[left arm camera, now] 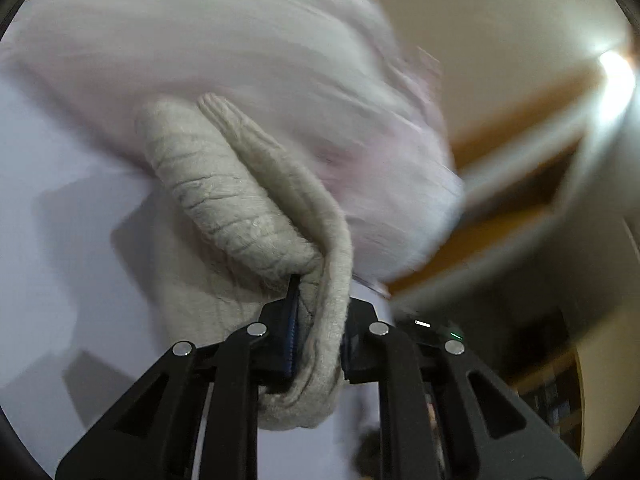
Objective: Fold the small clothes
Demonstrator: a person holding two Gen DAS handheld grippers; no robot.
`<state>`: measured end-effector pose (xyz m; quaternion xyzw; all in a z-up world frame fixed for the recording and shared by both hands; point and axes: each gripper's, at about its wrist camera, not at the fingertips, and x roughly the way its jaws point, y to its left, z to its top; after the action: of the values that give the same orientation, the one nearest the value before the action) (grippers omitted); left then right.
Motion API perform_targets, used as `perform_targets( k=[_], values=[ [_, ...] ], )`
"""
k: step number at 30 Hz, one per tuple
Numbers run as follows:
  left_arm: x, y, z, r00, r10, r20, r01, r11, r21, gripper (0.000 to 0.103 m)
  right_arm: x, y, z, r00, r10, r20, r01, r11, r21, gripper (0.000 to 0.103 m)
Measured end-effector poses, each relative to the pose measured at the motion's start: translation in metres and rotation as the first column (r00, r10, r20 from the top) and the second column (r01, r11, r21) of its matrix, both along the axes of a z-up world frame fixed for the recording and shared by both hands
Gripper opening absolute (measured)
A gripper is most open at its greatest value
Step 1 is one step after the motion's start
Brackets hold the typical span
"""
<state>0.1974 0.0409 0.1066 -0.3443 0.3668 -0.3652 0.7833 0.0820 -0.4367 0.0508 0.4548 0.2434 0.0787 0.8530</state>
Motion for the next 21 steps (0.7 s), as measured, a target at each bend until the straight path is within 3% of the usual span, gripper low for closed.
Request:
perform_targets(
  k=[3,4,6,7,8,9,10,12,14,15,17,19,21],
  values=[
    [0.009,-0.114,0.003,0.981,-0.193,0.034,0.193,0.981,-0.004,0.016,-0.02,-0.014,0.002,0.999,-0.049,0.006,0.049,0.999,-0.022,0.096],
    [0.01,-0.144,-0.003,0.974,-0.225,0.03,0.224,0.974,0.034,0.016,-0.026,-0.02,0.001,0.998,-0.07,-0.002,0.07,0.997,-0.026,0.096],
    [0.013,-0.206,-0.02,0.956,-0.292,0.01,0.285,0.941,0.184,0.017,-0.031,-0.028,-0.002,0.996,-0.091,-0.02,0.091,0.996,-0.01,0.096],
    [0.014,-0.235,-0.033,0.942,-0.334,-0.033,0.331,0.908,0.258,0.017,-0.031,-0.032,-0.005,0.995,-0.092,-0.038,0.092,0.996,0.002,0.096],
    [0.013,-0.252,-0.047,0.918,-0.383,-0.106,0.397,0.879,0.264,0.017,-0.031,-0.034,-0.007,0.995,-0.086,-0.055,0.086,0.996,0.005,0.097],
    [0.011,-0.252,-0.05,0.908,-0.401,-0.118,0.418,0.877,0.236,0.017,-0.029,-0.035,-0.007,0.995,-0.064,-0.076,0.065,0.998,0.004,0.097],
    [0.005,-0.241,-0.045,0.913,-0.4,-0.08,0.408,0.888,0.213,0.018,-0.026,-0.035,-0.007,0.995,-0.035,-0.089,0.035,0.999,-0.003,0.1],
    [0.0,-0.209,-0.031,0.928,-0.372,-0.005,0.367,0.915,0.166,0.02,-0.02,-0.035,-0.008,0.994,0.002,-0.107,-0.003,1.0,-0.012,0.101],
    [0.001,-0.164,-0.02,0.956,-0.294,0.021,0.291,0.953,0.081,0.022,-0.006,-0.033,-0.014,0.989,0.051,-0.142,-0.051,0.999,0.007,0.101],
    [0.002,-0.142,-0.015,0.972,-0.235,0.027,0.232,0.969,0.084,0.025,0.001,-0.032,-0.018,0.984,0.078,-0.163,-0.075,0.997,0.027,0.101],
    [0.001,-0.103,-0.011,0.991,-0.12,0.051,0.112,0.983,0.146,0.047,0.017,-0.027,-0.025,0.971,0.125,-0.206,-0.116,0.992,0.055,0.101],
    [0.006,-0.075,-0.019,1.0,-0.021,0.021,0.015,0.975,0.221,0.048,0.028,-0.02,-0.023,0.967,0.147,-0.208,-0.141,0.989,0.041,0.101],
    [0.02,-0.061,-0.039,0.997,0.037,-0.068,-0.017,0.961,0.274,0.05,0.037,-0.015,-0.023,0.959,0.157,-0.234,-0.158,0.987,0.015,0.101]
  ],
)
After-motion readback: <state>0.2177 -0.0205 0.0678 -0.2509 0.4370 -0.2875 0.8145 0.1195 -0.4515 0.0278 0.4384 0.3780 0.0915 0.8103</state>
